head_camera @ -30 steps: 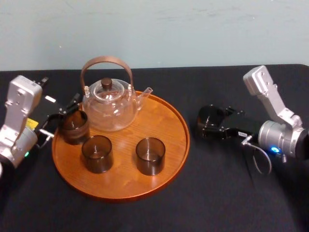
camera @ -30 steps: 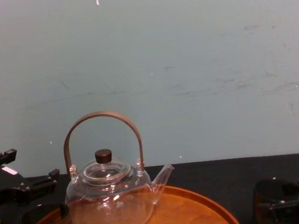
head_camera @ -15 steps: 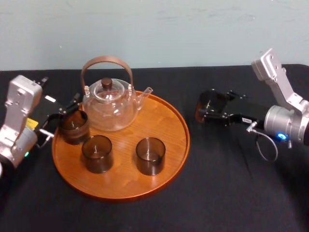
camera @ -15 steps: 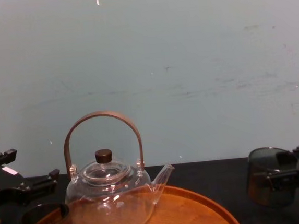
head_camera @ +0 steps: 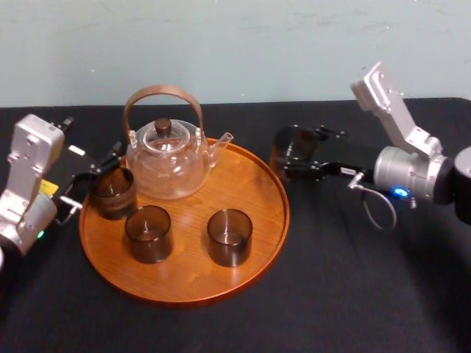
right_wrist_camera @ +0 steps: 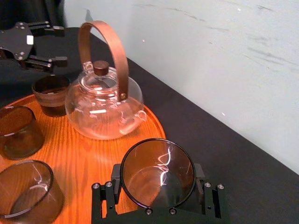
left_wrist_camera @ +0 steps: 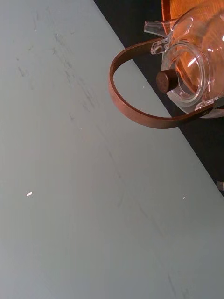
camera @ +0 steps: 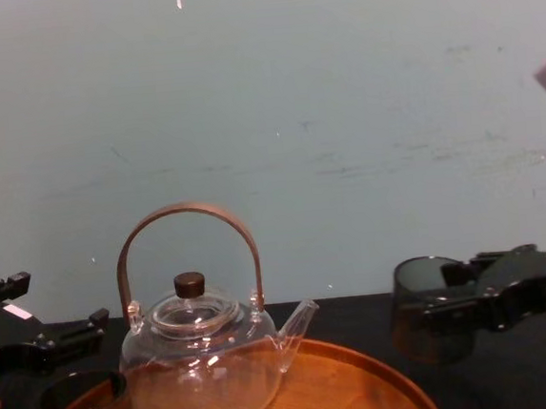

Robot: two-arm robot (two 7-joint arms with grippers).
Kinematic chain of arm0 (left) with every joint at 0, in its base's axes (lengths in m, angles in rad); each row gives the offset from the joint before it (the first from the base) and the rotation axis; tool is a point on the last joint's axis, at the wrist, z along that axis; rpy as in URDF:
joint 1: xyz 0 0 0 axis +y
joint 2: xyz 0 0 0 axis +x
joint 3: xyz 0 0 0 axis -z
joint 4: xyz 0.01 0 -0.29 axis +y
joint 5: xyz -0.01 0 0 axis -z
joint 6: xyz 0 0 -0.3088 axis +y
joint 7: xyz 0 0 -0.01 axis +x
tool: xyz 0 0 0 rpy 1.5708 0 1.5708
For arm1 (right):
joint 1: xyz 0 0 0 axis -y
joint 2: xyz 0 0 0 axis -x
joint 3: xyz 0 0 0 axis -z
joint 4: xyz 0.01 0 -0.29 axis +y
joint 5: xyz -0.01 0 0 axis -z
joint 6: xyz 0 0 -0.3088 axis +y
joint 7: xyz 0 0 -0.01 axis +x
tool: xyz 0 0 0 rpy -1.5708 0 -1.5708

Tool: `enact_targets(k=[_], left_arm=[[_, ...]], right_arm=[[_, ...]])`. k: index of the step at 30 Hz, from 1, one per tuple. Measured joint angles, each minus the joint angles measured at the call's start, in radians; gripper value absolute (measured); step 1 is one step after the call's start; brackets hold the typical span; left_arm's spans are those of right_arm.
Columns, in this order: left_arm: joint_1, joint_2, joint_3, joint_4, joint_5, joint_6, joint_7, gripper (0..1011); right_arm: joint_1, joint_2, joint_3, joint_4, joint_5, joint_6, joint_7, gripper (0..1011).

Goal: Pick up the glass from the table and place it on the tray.

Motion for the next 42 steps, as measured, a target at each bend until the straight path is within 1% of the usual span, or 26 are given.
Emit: enact_targets(k=[9, 13, 15, 32, 42], left_arm=[[0.000, 0.000, 0.000, 0.000, 0.000, 0.000, 0.000, 1001], [0.000, 0.000, 0.000, 0.000, 0.000, 0.000, 0.000, 1001], [0.000, 0.000, 0.000, 0.000, 0.000, 0.000, 0.000, 1001], [0.000, 0.000, 0.000, 0.000, 0.000, 0.000, 0.000, 1001], [0.000, 0.000, 0.000, 0.000, 0.000, 0.000, 0.000, 1001]], right_arm=[[0.046, -0.055, -0.046, 0.067, -0.017, -0.036, 0.016, 904], [0.057, -0.071, -0.057, 0.088, -0.024, -0.047, 0.018, 904], [0.066, -0.087, -0.067, 0.111, -0.029, -0.058, 0.021, 904], [0.092, -0.148, -0.098, 0.219, -0.056, -0.096, 0.032, 903], [0.097, -0.172, -0.108, 0.268, -0.072, -0.105, 0.033, 903]])
